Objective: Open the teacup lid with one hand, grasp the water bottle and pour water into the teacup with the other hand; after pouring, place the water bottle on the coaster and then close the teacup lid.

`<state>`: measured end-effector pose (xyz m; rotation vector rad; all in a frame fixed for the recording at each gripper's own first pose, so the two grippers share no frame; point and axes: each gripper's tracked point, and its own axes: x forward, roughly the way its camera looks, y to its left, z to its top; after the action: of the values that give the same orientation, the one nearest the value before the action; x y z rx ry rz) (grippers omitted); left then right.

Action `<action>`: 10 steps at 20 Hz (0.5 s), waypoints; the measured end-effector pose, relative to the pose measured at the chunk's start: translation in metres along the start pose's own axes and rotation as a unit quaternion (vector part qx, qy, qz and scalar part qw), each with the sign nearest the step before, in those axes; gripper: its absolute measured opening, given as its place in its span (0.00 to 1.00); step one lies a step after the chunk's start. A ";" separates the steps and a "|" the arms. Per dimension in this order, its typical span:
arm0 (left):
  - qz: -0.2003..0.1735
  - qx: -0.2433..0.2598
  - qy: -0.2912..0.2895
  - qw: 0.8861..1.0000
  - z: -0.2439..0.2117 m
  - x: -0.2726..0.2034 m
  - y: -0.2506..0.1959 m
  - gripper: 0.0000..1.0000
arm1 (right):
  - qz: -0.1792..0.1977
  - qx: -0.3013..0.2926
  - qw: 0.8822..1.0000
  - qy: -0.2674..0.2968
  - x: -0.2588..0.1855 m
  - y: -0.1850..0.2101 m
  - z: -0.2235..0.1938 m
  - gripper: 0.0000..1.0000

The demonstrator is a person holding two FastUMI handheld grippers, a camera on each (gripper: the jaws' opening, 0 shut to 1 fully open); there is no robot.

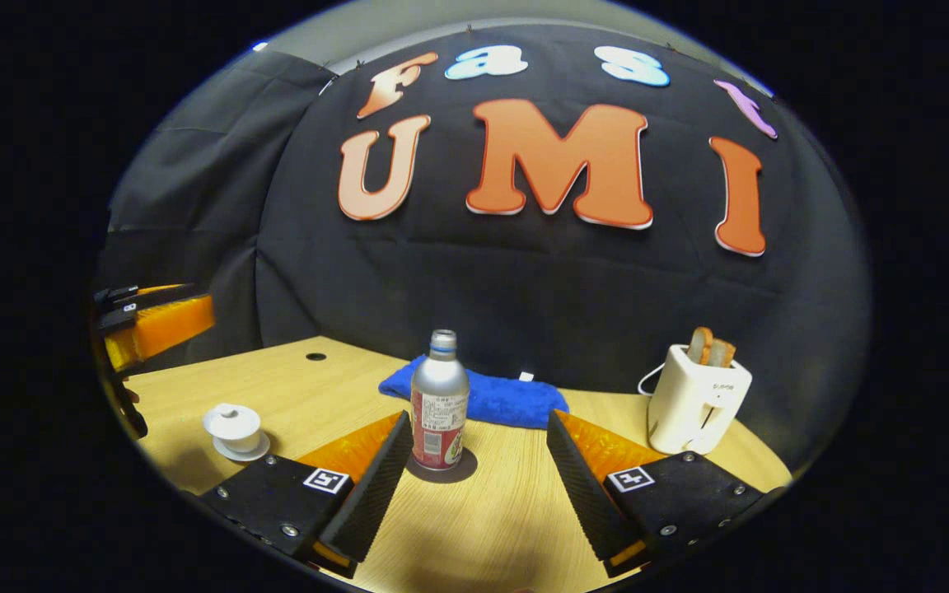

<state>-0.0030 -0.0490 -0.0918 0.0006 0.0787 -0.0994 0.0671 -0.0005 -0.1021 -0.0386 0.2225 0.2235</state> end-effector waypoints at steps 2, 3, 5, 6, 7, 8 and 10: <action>-0.002 -0.003 -0.007 1.000 0.008 -0.004 -0.006 1.00 | 0.000 0.004 1.000 -0.022 -0.018 0.000 0.014 0.97; 0.000 -0.005 -0.008 1.000 0.011 -0.007 -0.008 0.96 | 0.001 0.006 1.000 -0.030 -0.025 -0.001 0.019 0.98; 0.002 -0.013 -0.012 1.000 0.015 -0.012 -0.010 1.00 | -0.003 0.007 0.999 -0.037 -0.038 -0.004 0.023 0.98; 0.004 -0.016 -0.012 1.000 0.015 -0.013 -0.011 1.00 | -0.007 0.004 0.999 -0.041 -0.044 -0.008 0.025 0.98; 0.004 -0.019 -0.011 1.000 0.014 -0.014 -0.012 1.00 | -0.011 0.001 0.999 -0.043 -0.048 -0.011 0.027 0.98; 0.006 -0.022 -0.009 1.000 0.012 -0.015 -0.013 1.00 | -0.013 -0.001 0.999 -0.046 -0.051 -0.012 0.027 0.98; 0.009 -0.026 -0.007 1.000 0.010 -0.016 -0.013 1.00 | -0.016 -0.004 0.999 -0.044 -0.054 -0.015 0.024 0.98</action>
<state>-0.0197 -0.0602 -0.0806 -0.0516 0.0668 -0.0801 0.0242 -0.0255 -0.0666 -0.0397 0.1324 0.1931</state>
